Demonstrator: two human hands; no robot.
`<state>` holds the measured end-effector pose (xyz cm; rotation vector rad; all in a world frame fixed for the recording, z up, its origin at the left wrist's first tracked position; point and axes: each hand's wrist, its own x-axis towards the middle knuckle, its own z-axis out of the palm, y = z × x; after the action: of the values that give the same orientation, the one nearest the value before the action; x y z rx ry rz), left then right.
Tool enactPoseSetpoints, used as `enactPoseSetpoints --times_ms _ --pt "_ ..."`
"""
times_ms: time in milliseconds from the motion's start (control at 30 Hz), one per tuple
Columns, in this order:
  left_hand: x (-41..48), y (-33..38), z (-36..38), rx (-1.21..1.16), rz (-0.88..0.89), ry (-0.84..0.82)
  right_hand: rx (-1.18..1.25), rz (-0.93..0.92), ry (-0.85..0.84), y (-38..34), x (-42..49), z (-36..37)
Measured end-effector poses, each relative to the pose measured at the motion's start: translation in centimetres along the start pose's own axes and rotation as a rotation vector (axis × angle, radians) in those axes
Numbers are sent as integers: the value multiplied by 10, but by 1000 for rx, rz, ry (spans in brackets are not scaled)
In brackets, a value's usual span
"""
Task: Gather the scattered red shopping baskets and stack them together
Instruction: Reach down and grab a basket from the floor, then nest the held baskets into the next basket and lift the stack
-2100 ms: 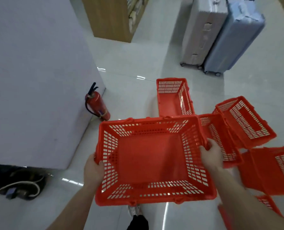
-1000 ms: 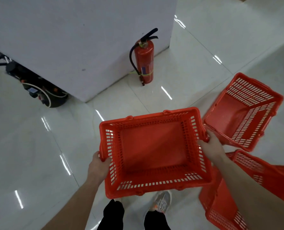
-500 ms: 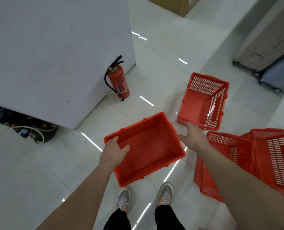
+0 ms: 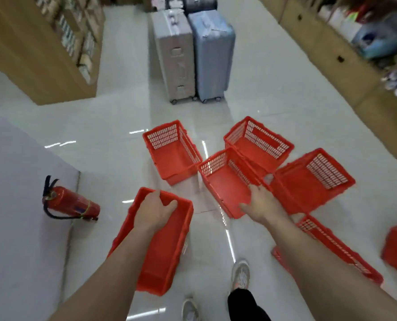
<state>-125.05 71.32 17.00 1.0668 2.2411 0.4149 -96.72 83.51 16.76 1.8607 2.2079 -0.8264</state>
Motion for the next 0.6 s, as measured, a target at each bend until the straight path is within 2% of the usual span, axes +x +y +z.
enactPoseSetpoints --times_ms 167,300,467,600 --pt "-36 101 71 99 187 -148 113 279 67 141 -74 -17" --pt "-72 178 155 185 359 -271 222 476 104 259 -128 -17" --pt "-112 244 270 380 414 -378 333 619 97 389 -174 0" --pt "-134 290 360 397 397 -441 406 724 36 487 -201 22"
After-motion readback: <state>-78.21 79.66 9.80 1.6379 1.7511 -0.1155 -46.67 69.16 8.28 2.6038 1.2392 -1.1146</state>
